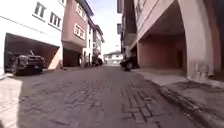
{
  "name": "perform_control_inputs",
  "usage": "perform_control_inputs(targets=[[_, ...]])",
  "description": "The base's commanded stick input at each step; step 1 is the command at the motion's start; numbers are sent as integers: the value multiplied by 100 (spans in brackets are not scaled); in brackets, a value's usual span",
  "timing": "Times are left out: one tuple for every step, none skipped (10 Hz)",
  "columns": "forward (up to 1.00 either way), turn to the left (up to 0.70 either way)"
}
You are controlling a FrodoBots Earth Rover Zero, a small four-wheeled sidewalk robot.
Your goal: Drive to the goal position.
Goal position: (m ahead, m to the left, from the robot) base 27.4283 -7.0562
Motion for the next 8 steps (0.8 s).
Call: perform_control_inputs(targets=[[70, 0], [70, -17], [70, -35], [70, -35], [70, -35], [70, -35], [70, -35], [70, -35]])
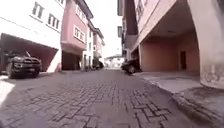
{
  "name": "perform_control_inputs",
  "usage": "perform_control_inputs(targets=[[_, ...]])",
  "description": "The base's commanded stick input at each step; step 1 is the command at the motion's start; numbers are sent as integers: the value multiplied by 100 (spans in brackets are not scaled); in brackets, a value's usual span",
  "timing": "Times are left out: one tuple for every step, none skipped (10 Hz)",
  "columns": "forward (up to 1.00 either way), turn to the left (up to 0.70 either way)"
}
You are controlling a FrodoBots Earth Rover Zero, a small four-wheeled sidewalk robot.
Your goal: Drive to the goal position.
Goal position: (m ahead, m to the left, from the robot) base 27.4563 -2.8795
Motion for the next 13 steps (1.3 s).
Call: perform_control_inputs(targets=[[70, -25], [70, 0], [70, 0], [70, 0], [70, 0], [70, 0], [70, 0], [70, 0], [70, 0], [70, 0], [70, 0], [70, 0], [70, 0]])
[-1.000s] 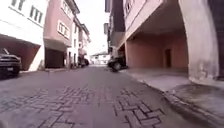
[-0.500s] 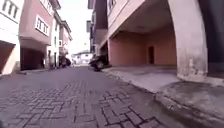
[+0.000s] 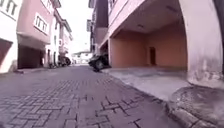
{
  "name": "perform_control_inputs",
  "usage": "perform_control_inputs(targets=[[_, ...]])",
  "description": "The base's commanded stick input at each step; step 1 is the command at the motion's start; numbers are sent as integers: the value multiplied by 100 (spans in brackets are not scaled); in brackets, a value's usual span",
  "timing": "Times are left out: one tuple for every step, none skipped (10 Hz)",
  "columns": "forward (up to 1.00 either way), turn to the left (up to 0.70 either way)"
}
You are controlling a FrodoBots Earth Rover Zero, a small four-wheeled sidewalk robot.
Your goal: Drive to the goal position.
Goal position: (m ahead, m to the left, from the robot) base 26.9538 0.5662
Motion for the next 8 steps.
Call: perform_control_inputs(targets=[[70, 0], [70, 0], [70, 0], [70, 0], [70, 0], [70, 0], [70, 0], [70, 0]])
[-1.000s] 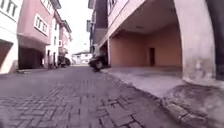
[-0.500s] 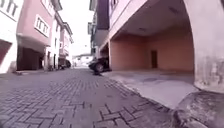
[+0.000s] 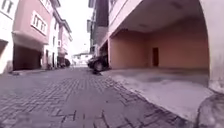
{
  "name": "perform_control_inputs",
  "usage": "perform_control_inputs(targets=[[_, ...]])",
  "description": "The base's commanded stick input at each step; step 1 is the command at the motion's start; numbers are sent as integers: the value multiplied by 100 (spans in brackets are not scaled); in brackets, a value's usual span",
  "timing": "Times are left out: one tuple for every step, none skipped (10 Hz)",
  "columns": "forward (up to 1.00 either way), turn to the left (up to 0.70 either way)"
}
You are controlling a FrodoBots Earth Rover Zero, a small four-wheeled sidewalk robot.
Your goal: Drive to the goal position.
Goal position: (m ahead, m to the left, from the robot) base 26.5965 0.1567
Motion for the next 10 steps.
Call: perform_control_inputs(targets=[[70, 0], [70, 18], [70, 35], [70, 35], [70, 35], [70, 26], [70, 3], [70, 0], [70, 0], [70, 0]])
